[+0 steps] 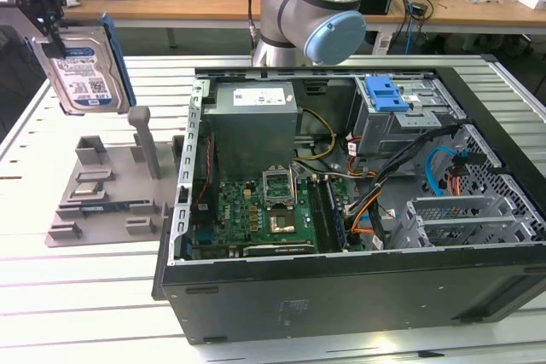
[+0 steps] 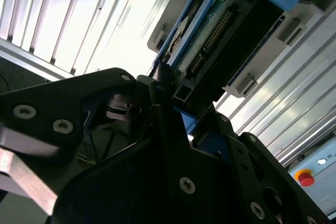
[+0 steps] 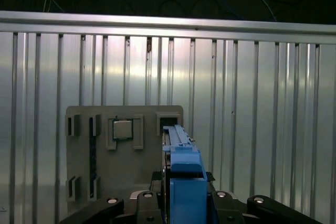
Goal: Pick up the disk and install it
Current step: 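Pick up the disk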
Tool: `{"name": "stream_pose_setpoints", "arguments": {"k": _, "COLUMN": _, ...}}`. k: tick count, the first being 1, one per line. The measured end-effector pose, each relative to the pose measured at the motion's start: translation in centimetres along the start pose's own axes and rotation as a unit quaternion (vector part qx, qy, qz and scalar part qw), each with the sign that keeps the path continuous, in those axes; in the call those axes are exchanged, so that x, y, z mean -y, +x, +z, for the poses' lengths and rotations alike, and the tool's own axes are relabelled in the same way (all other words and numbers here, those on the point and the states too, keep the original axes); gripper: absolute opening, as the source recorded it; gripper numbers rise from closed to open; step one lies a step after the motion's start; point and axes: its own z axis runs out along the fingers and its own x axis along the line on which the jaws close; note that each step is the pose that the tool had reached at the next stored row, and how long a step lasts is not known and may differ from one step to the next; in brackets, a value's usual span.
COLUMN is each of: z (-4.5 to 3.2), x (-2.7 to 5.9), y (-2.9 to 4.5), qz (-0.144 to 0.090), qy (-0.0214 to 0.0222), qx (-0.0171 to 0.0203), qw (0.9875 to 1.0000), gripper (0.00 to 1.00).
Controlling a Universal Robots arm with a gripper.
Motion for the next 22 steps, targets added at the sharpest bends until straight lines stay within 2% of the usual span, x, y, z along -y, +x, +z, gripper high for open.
{"name": "stream_pose_setpoints", "arguments": {"k": 12, "z": -1.66, "x": -0.02, "y": -0.05, "qz": 0.000, "qy": 0.0000, "qx": 0.0000, "qw": 1.0000, "gripper": 0.37}}
{"name": "stream_pose_setpoints", "arguments": {"k": 22, "z": -3.42, "x": -0.03, "y": -0.14, "qz": 0.000, "qy": 0.0000, "qx": 0.0000, "qw": 1.0000, "gripper": 0.37}}
